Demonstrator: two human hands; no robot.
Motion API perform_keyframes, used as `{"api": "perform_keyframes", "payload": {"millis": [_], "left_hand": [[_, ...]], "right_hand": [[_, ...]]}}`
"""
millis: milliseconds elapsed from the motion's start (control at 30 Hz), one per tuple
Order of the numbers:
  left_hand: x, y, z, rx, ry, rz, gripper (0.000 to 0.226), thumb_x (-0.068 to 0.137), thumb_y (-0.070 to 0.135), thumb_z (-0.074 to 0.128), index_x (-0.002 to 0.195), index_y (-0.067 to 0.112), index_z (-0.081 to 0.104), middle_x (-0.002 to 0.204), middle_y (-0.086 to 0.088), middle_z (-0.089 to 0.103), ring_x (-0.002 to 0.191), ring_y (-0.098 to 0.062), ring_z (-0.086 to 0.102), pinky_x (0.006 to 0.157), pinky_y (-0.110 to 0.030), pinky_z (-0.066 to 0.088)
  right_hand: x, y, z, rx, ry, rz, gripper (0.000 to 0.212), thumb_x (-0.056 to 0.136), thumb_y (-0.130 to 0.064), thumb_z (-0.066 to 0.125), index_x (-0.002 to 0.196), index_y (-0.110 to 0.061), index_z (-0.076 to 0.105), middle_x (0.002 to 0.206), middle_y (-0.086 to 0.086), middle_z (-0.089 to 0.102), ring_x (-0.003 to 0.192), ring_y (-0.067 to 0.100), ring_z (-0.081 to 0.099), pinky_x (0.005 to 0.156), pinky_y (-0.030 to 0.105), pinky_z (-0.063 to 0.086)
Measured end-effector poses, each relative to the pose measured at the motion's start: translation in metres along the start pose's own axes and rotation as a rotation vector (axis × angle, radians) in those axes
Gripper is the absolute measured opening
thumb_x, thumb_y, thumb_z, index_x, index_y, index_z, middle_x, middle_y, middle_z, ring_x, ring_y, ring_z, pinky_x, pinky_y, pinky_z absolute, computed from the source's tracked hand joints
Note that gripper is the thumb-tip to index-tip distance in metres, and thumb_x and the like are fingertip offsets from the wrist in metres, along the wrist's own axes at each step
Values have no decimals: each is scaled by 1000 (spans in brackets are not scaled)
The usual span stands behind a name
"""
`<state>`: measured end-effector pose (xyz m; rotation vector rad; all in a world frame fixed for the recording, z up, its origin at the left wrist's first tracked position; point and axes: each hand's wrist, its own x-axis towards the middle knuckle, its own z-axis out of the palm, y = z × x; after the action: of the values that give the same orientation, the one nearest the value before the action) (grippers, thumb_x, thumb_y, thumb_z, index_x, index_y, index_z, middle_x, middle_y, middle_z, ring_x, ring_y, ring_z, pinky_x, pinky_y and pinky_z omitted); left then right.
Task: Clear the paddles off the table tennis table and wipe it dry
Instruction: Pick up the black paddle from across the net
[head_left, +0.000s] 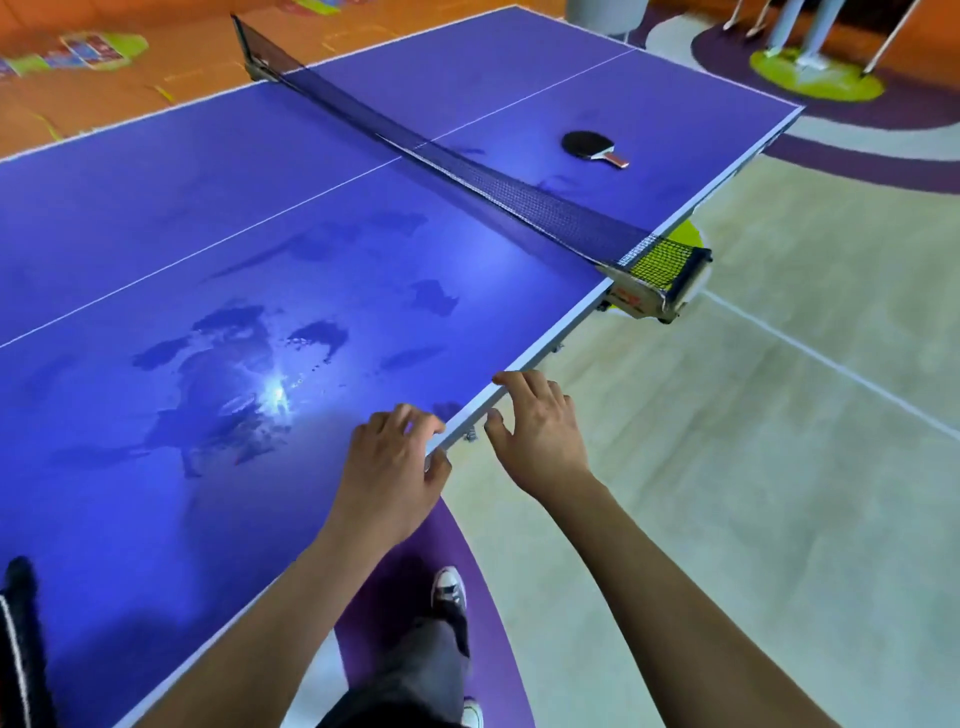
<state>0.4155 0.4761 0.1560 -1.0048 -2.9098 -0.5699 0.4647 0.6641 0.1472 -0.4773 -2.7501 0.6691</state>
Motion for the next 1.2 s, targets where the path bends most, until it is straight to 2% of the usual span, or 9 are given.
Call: {"api": "perform_keyframes", "payload": {"millis": [100, 200, 400, 533, 700, 800, 933, 1200], "left_hand": [[50, 16, 20, -4, -15, 2, 43, 87, 44, 33, 108, 22, 64, 105, 2, 62, 93, -29, 60, 83, -44, 49], [109, 31, 38, -33, -25, 3, 41, 86, 43, 34, 105, 22, 64, 103, 3, 63, 93, -28, 61, 82, -44, 49], [229, 78, 69, -101, 26, 6, 27, 86, 32, 52, 105, 20, 66, 103, 2, 64, 91, -29, 60, 82, -43, 49], [298, 117, 87, -95, -4, 81, 32, 88, 38, 41, 104, 22, 64, 102, 5, 62, 92, -26, 60, 83, -41, 48], [376, 165, 112, -72, -13, 105, 34, 87, 41, 38, 101, 24, 64, 100, 7, 61, 89, -25, 60, 81, -40, 48], [430, 198, 133, -68, -1, 73, 38, 87, 43, 36, 103, 23, 64, 100, 4, 63, 91, -27, 60, 83, -43, 49], [495, 245, 157, -61, 33, 14, 36, 86, 40, 37, 104, 24, 63, 99, 5, 63, 91, -27, 60, 81, -42, 47], [594, 320, 195, -91, 63, -99, 37, 88, 38, 39, 109, 23, 65, 107, 3, 63, 96, -27, 59, 87, -45, 48]], "right_hand": [[38, 39, -11, 3, 1, 36, 38, 93, -30, 52, 128, -19, 59, 124, 4, 60, 113, 32, 56, 97, 43, 41], [85, 78, -21, -1, -5, 71, 34, 94, -26, 57, 127, -19, 60, 124, 4, 59, 112, 31, 56, 96, 43, 40], [177, 148, -55, -12, -4, 119, 33, 94, -26, 58, 126, -20, 60, 123, 3, 59, 110, 30, 56, 93, 42, 41], [219, 197, -83, 30, 23, 192, 40, 90, -35, 47, 125, -22, 60, 123, 2, 58, 115, 29, 55, 97, 43, 42], [273, 275, -111, 47, 28, 249, 43, 87, -38, 46, 122, -20, 62, 116, 3, 59, 107, 32, 57, 93, 43, 42], [318, 327, -127, 46, -31, 234, 44, 87, -41, 43, 122, -21, 60, 119, 2, 59, 106, 30, 58, 92, 42, 40], [377, 396, -148, 11, -78, 133, 35, 93, -26, 56, 127, -19, 59, 124, 3, 60, 112, 30, 58, 95, 42, 38], [511, 495, -157, -18, -142, -10, 36, 93, -24, 63, 128, -17, 60, 124, 6, 61, 113, 34, 58, 96, 46, 41]]}}
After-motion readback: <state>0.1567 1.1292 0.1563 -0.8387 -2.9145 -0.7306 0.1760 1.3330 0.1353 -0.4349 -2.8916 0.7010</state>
